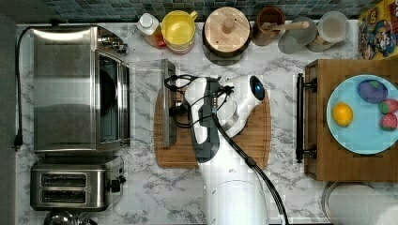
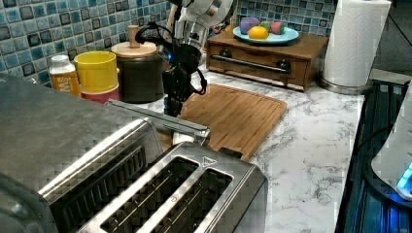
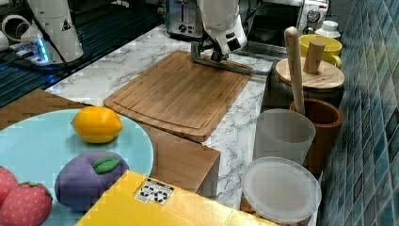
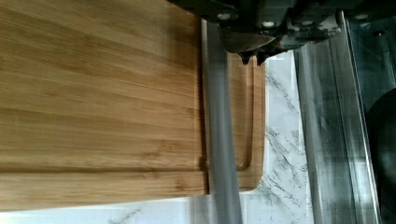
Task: Close the oven.
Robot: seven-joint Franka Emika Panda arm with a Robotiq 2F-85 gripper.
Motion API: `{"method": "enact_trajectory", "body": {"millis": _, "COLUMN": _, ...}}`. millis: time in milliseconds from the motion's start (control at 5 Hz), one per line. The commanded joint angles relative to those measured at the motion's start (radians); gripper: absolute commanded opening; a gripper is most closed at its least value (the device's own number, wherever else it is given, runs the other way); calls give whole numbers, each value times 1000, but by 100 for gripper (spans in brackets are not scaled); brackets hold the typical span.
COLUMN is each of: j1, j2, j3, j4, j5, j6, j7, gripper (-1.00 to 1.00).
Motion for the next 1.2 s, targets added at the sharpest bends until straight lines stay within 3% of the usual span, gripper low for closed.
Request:
{"method": "enact_trajectory", "body": {"millis": 200, "j1": 15, "j2": 16, "j3": 48, "j4": 186, "j5": 84, "j6": -84, "j7": 99, "gripper": -100}}
{"method": "enact_trajectory", "body": {"millis": 600, "j1": 52, "j2": -123, "j3": 88, "j4": 99, "j5": 148, "j6": -76, "j7": 16, "gripper": -100}}
{"method": "enact_trajectory", "body": {"millis": 1200, "j1": 157, "j2": -278, "j3": 164, "j4": 83, "j5": 27, "j6": -12, "j7": 125, "gripper": -100}}
